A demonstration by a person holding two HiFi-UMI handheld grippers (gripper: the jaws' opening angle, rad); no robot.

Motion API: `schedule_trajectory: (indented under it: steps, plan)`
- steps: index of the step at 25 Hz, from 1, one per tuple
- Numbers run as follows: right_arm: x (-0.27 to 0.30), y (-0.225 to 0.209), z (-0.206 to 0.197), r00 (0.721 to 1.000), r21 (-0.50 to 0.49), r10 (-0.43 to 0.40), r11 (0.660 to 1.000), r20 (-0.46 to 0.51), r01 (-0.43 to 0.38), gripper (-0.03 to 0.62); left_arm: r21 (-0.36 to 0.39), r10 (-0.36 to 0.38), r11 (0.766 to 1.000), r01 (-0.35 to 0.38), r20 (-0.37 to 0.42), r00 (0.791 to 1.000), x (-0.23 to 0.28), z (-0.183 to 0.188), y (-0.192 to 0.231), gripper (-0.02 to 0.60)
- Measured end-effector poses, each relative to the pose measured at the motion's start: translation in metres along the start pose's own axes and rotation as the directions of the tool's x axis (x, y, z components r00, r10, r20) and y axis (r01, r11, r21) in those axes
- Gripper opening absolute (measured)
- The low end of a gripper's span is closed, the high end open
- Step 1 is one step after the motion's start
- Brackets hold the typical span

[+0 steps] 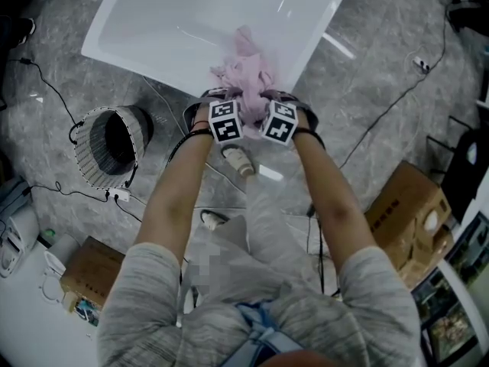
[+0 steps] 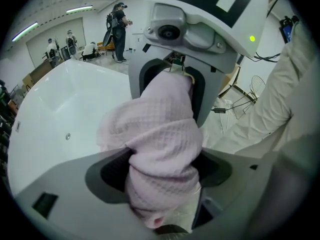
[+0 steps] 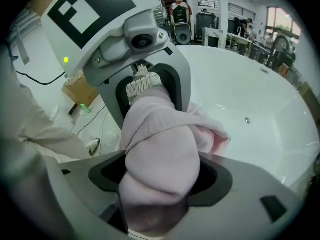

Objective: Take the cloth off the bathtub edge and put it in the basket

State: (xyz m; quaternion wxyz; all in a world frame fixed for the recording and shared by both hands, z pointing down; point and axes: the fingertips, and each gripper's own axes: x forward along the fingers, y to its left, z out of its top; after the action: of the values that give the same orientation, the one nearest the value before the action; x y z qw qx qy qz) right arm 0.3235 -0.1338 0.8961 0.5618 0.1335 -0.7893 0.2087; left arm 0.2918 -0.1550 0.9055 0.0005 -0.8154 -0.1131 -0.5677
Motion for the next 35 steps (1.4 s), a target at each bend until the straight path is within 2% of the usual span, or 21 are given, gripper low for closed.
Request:
schedule_trajectory:
  steps: [6,10,11,12,13,14,18,22,24,27,35]
  plan:
    - [-0.011,0.006,0.001,1.000,-0.030,-0.010,1.000,0.001,0.010,0.290,0.047,0.020,0.999,-0.020,0.009,1.000,-0.008,0.009,-0.006,0.310]
    - [-0.018,0.008,0.006,1.000,-0.010,-0.018,1.000,0.000,0.018,0.229,0.068,0.006,0.998,-0.006,0.000,1.000,-0.015,0.013,-0.010,0.260]
    - [-0.021,0.007,0.007,1.000,0.007,-0.027,1.000,0.009,0.027,0.169,0.059,0.000,0.998,-0.001,0.011,1.000,-0.019,0.015,-0.011,0.235]
    - [-0.024,0.006,0.007,0.999,0.030,-0.036,0.999,0.019,0.035,0.124,0.039,-0.002,0.999,0.001,0.028,1.000,-0.022,0.019,-0.012,0.181]
    - [-0.027,0.006,0.007,0.999,0.055,-0.042,0.998,0.027,0.041,0.110,0.011,-0.001,1.000,0.000,0.043,0.999,-0.026,0.022,-0.013,0.131]
    - [-0.029,0.007,0.006,0.998,0.076,-0.047,0.996,0.033,0.045,0.106,-0.019,0.004,1.000,-0.003,0.055,0.998,-0.028,0.024,-0.015,0.112]
    - [-0.036,0.012,0.012,0.997,0.121,-0.066,0.991,0.050,0.060,0.095,-0.135,0.041,0.990,-0.028,0.093,0.995,-0.037,0.023,-0.019,0.089]
    - [-0.047,0.017,0.020,0.992,0.194,-0.085,0.979,0.092,0.066,0.089,-0.262,0.067,0.965,-0.024,0.157,0.985,-0.050,0.025,-0.024,0.081]
    - [-0.056,0.017,0.023,0.989,0.235,-0.099,0.969,0.111,0.070,0.089,-0.303,0.092,0.952,-0.034,0.179,0.980,-0.060,0.026,-0.024,0.078]
    - [-0.072,0.019,0.032,0.985,0.253,-0.113,0.964,0.129,0.078,0.087,-0.324,0.128,0.944,-0.063,0.184,0.975,-0.077,0.028,-0.024,0.078]
    - [-0.114,0.024,0.066,0.981,0.200,-0.142,0.973,0.131,0.114,0.087,-0.353,0.174,0.931,-0.097,0.192,0.966,-0.129,0.029,-0.022,0.077]
